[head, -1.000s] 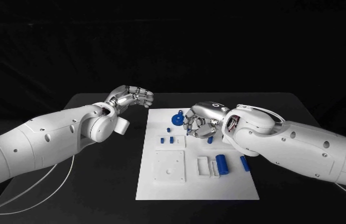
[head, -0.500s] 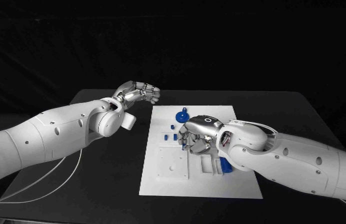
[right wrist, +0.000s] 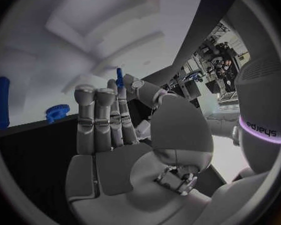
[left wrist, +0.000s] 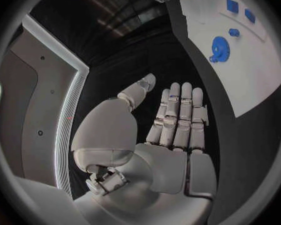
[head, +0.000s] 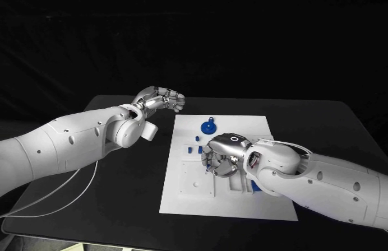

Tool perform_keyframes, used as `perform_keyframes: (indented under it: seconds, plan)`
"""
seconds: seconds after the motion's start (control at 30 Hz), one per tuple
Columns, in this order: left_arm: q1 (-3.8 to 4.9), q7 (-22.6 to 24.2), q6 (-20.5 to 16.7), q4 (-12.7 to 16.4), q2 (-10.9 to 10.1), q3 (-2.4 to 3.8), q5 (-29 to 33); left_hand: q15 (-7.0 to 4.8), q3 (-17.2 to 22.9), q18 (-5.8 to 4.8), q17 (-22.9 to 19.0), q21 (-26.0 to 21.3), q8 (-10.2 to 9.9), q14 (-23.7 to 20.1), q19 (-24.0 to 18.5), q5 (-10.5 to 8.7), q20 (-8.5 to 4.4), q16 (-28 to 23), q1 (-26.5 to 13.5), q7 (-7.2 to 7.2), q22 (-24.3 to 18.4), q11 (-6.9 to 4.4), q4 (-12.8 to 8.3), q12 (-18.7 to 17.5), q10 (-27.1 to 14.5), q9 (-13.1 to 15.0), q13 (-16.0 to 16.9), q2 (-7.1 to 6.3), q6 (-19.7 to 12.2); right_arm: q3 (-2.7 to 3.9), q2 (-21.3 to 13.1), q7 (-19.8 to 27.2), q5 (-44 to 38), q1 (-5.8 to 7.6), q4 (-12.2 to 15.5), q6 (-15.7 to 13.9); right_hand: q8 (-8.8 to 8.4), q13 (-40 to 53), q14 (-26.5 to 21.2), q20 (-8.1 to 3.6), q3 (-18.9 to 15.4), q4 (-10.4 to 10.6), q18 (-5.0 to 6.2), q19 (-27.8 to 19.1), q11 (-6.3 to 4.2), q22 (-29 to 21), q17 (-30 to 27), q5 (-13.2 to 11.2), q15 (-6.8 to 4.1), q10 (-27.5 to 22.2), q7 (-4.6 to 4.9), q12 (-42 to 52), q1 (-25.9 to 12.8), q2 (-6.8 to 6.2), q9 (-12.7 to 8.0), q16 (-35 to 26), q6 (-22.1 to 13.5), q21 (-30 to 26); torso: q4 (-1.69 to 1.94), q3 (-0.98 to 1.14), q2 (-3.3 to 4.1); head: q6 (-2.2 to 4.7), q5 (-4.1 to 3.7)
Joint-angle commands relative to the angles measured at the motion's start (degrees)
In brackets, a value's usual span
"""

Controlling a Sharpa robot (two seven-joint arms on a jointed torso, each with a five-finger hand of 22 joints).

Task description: Assemble the parts on the task board

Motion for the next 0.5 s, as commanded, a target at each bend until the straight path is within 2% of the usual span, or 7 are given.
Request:
perform_keyframes:
  seconds: [0.03, 0.37, 0.5]
  plan:
    - [0.12, -0.1, 0.3, 0.1, 0.1, 0.05, 0.4, 0.01, -0.2, 0.79, 0.1, -0.4, 0.2, 0.4, 0.0, -0.21, 0.54, -0.2, -0.3, 0.11, 0.1, -0.1, 0.1, -0.3, -0.3, -0.1, 0.0, -0.15, -0.5, -0.06, 0.1, 0.1, -1.0, -0.08, 0.0, 0.4, 0.22, 0.1, -0.1, -0.45, 0.3, 0.0, 6.18, 0.1, 0.13, 0.1, 0.0, 0.2, -0.35, 1.5, 0.13, 0.0, 0.4, 0.21, 0.1, -0.1, 0.2, -0.1, 0.05, -0.01, -0.01, -0.17, 0.25]
    - [0.12, -0.3, 0.5, -0.1, 0.4, 0.04, 0.4, 0.03, -0.3, 0.78, 0.2, -0.4, 0.1, 0.4, 0.0, -0.26, 0.55, -0.4, -0.4, 0.16, 0.1, -0.06, 0.2, -0.3, -0.3, -0.1, -0.1, -0.18, -0.6, -0.44, 0.0, 0.1, -1.0, -0.11, 0.2, 0.7, 0.22, 0.1, -0.1, -0.46, 0.3, 0.0, 6.18, 0.1, 0.13, 0.1, 0.0, 0.2, -0.34, 1.5, 0.13, 0.0, 0.4, 0.23, 0.1, -0.1, 0.2, -0.1, -0.04, -0.11, 0.05, -0.36, 0.28]
    - [0.12, -0.3, 0.5, -0.2, 0.4, 0.04, 0.4, 0.03, -0.3, 0.78, 0.2, -0.4, 0.1, 0.4, 0.0, -0.26, 0.55, -0.4, -0.4, 0.17, 0.1, -0.06, 0.2, -0.3, -0.4, -0.1, -0.1, -0.17, -0.6, -0.62, 0.2, 0.1, -1.0, -0.19, 0.3, 0.8, 0.22, 0.1, -0.1, -0.47, 0.3, 0.0, 6.18, 0.1, 0.13, 0.1, 0.0, 0.2, -0.34, 1.5, 0.13, 0.0, 0.4, 0.24, 0.1, -0.1, 0.2, -0.1, 0.01, -0.03, -0.02, -0.49, 0.47]
